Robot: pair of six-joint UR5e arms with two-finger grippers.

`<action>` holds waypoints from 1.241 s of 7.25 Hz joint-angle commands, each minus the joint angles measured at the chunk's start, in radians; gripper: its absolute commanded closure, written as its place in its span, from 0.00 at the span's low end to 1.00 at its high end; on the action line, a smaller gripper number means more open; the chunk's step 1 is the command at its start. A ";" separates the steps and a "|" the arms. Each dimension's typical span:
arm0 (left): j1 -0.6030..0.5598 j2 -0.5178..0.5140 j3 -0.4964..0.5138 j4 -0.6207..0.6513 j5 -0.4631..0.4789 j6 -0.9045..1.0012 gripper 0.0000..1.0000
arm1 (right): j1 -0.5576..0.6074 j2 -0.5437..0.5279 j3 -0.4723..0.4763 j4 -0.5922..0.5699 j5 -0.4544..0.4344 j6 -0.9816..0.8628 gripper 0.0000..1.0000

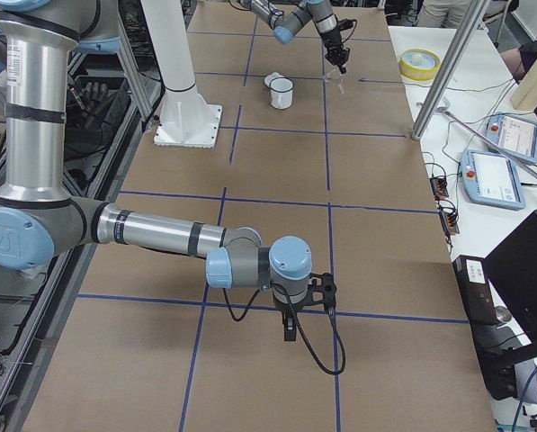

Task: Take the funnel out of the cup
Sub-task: 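Lift the glass funnel out of the mug, carry it farther from robot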

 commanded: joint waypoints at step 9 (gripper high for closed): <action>0.029 0.089 0.210 -0.502 0.169 -0.160 0.00 | 0.000 0.000 0.000 0.000 0.000 0.000 0.00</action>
